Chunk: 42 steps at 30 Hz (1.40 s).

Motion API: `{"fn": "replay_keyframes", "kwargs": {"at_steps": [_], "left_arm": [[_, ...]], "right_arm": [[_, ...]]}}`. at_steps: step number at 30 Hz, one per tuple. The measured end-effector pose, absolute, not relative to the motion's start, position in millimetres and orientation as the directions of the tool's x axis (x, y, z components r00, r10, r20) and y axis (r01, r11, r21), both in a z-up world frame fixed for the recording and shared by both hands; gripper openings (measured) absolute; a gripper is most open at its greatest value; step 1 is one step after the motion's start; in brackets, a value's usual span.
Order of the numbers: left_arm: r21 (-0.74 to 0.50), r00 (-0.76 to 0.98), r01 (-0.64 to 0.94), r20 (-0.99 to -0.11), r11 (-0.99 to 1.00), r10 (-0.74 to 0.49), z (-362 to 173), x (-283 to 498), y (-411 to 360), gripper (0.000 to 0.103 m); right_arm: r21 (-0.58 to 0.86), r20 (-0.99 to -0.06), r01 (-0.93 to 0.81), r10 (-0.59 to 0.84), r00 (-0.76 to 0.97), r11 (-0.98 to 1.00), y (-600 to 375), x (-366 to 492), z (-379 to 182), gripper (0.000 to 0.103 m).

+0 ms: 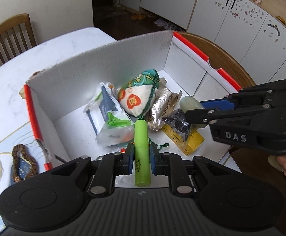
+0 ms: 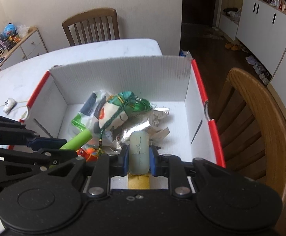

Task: Organize objects
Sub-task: 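Carry the green stick and soap bar into the red box and open both grippers, then withdraw both grippers from the box toward the tooth plush and bracelet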

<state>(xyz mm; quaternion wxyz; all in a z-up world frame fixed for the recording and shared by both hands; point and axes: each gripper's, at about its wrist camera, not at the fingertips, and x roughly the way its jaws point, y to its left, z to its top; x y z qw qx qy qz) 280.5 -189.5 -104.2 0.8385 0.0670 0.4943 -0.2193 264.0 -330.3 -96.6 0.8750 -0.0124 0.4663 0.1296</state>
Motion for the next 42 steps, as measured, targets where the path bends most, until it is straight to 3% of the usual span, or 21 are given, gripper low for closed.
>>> {"fn": "replay_keyframes", "kwargs": {"at_steps": [24,27,42], "left_arm": [[-0.159,0.299,0.365,-0.913,0.918,-0.277,-134,300,-195,0.018],[-0.15,0.309,0.355,-0.913,0.923,-0.267,-132,298,-193,0.022],[-0.135,0.434,0.343,-0.855,0.93,-0.285,-96,275,-169,0.023]], "right_arm": [[0.153,-0.818,-0.267,0.274,0.506,0.952,-338,266,-99,0.024],[0.154,-0.817,-0.275,0.279,0.505,0.949,-338,265,-97,0.026],[0.167,-0.811,-0.296,0.302,0.5,0.94,-344,253,-76,0.034]]}}
